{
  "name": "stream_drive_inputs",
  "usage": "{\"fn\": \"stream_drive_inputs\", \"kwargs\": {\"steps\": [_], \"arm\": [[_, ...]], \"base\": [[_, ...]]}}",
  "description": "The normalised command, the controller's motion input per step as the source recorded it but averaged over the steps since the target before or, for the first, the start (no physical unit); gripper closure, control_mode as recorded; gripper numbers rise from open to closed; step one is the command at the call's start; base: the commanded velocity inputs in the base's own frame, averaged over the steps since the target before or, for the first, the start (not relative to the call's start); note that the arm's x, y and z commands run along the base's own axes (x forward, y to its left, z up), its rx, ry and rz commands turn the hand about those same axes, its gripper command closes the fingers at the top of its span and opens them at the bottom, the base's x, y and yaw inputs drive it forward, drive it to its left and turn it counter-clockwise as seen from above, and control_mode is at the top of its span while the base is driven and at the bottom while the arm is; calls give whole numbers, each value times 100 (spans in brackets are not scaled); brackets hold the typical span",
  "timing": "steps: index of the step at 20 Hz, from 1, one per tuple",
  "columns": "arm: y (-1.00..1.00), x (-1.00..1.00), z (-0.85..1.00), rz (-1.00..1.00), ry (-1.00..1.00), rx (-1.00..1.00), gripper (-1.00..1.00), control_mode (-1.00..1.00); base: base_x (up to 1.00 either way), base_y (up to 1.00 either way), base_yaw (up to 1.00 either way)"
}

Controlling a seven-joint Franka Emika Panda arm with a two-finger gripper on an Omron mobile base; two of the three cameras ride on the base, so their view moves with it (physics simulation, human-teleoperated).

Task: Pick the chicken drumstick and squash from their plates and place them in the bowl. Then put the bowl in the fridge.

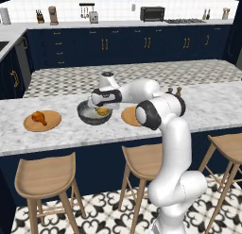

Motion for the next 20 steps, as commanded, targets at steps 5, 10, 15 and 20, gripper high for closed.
{"fn": "stream_drive_inputs", "kwargs": {"steps": [5, 10, 15, 20], "arm": [[0, 12, 0, 0, 4, 0, -100, -100], [-1, -5, 0, 0, -1, 0, -100, -100], [-7, -24, 9, 0, -8, 0, -100, -100], [-52, -66, 43, 0, -9, 0, -100, -100]], "base": [[0, 0, 0], [0, 0, 0], [0, 0, 0], [0, 0, 0]]}}
